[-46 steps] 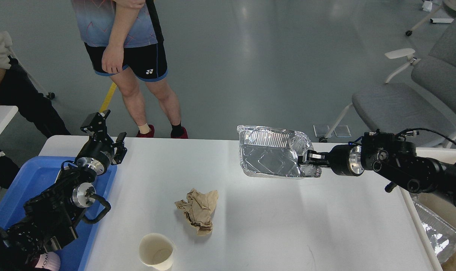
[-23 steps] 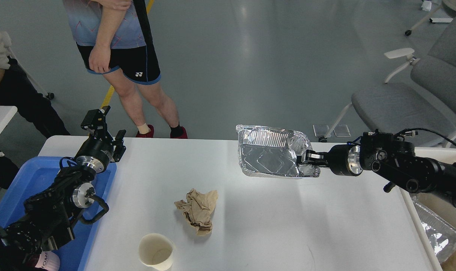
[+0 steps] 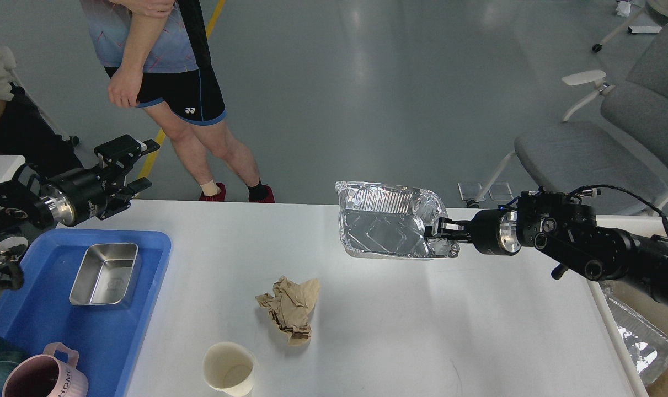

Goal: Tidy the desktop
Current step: 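Lower the left gripper toward the white paper cup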

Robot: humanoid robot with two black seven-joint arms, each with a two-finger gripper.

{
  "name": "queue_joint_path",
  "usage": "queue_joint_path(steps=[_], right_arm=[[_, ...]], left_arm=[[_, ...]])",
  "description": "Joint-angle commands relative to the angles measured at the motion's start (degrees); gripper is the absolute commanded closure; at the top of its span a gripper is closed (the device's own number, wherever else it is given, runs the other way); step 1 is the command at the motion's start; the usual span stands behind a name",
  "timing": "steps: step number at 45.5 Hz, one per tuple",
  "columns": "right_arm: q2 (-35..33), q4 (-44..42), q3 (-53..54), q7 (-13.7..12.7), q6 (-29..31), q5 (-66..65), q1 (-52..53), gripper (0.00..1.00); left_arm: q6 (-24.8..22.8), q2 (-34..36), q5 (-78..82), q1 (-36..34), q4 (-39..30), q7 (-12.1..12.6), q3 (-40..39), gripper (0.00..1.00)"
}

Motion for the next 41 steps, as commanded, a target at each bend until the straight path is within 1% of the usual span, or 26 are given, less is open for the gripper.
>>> queue_joint_path(steps=[1,4,6,12,16,19,24,33,41], right_arm=[[1.1,-1.0,0.0,0.0,0.1,0.0,0.3,1.00],[1.1,-1.1,0.0,0.0,0.0,0.0,0.6,1.00],[1.2,-1.2,0.0,0.1,0.0,0.0,0.6,1.00],[1.6,-1.6,0.1,0.1,0.0,0.0,0.7,1.00],[1.8,-2.0,0.1,0.1,0.0,0.0,0.7,1.00],[1.8,-2.0,0.1,0.2,0.0,0.0,0.7,1.00],[2.1,-2.1,0.1,0.2,0.0,0.1,0.7,1.00],[2.7,-2.6,0.1,0.2,0.0,0.0,0.8,1.00],[2.7,-2.6,0.1,0.2,0.0,0.1,1.0,1.00]], left_arm=[[-1.9,6.9,2.7,-9.4,-6.9,-0.2,12.9,0.04],[-3.9,10.1,7.2,-12.8,-10.2,-0.2,15.5,0.04],[-4.7,12.3,11.2,-14.2,-12.5,-0.2,15.7,0.04],[-6.2,19.8,23.8,-16.2,-20.0,-0.2,15.6,0.04],[-7.7,23.5,30.5,-17.4,-22.7,-0.1,15.4,0.04],[-9.8,25.6,33.2,-20.0,-23.1,-0.1,15.2,0.04],[-13.1,26.6,34.6,-22.9,-23.1,-0.1,15.2,0.04],[-12.8,25.6,34.7,-23.1,-22.8,-0.5,14.3,0.04],[-13.7,24.9,34.7,-23.5,-22.8,-2.3,14.0,0.03]])
